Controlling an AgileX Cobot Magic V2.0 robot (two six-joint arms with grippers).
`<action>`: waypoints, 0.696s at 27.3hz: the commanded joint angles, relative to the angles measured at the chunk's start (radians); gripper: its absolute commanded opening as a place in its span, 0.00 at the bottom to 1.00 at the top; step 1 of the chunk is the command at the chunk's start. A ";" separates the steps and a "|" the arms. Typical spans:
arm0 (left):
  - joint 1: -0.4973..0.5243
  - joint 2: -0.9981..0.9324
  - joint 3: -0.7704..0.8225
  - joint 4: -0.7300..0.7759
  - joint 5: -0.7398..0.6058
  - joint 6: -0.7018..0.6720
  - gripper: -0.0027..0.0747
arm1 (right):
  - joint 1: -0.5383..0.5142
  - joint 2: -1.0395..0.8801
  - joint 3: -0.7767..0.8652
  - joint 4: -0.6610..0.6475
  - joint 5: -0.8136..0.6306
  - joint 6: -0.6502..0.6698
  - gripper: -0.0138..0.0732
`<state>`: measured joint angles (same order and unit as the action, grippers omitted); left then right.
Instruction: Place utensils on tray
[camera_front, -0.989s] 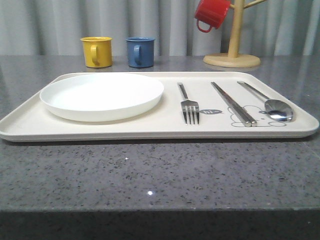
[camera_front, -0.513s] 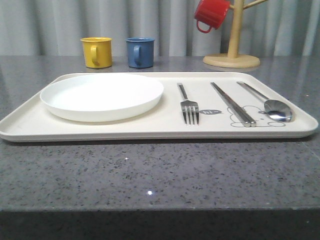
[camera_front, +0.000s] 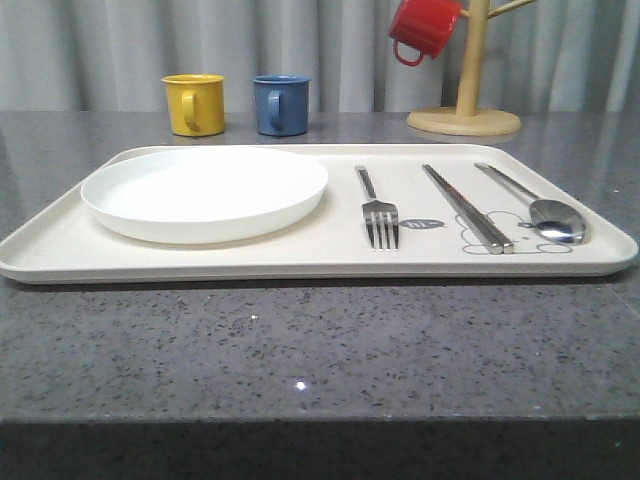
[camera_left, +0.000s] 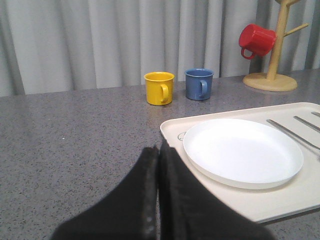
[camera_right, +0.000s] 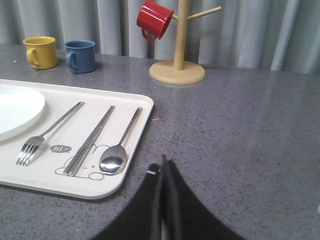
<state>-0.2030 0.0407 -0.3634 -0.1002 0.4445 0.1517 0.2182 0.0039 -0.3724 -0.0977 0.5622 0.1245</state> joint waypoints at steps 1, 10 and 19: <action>0.000 0.013 -0.023 -0.011 -0.076 -0.010 0.01 | -0.002 0.014 -0.020 -0.018 -0.082 -0.007 0.08; 0.000 0.013 -0.023 -0.008 -0.074 -0.010 0.01 | -0.002 0.014 -0.020 -0.018 -0.082 -0.007 0.08; 0.135 -0.067 0.168 0.004 -0.133 -0.010 0.01 | -0.002 0.014 -0.020 -0.018 -0.082 -0.007 0.08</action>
<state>-0.1094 -0.0051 -0.2161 -0.0963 0.4175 0.1517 0.2182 0.0039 -0.3724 -0.0995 0.5622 0.1245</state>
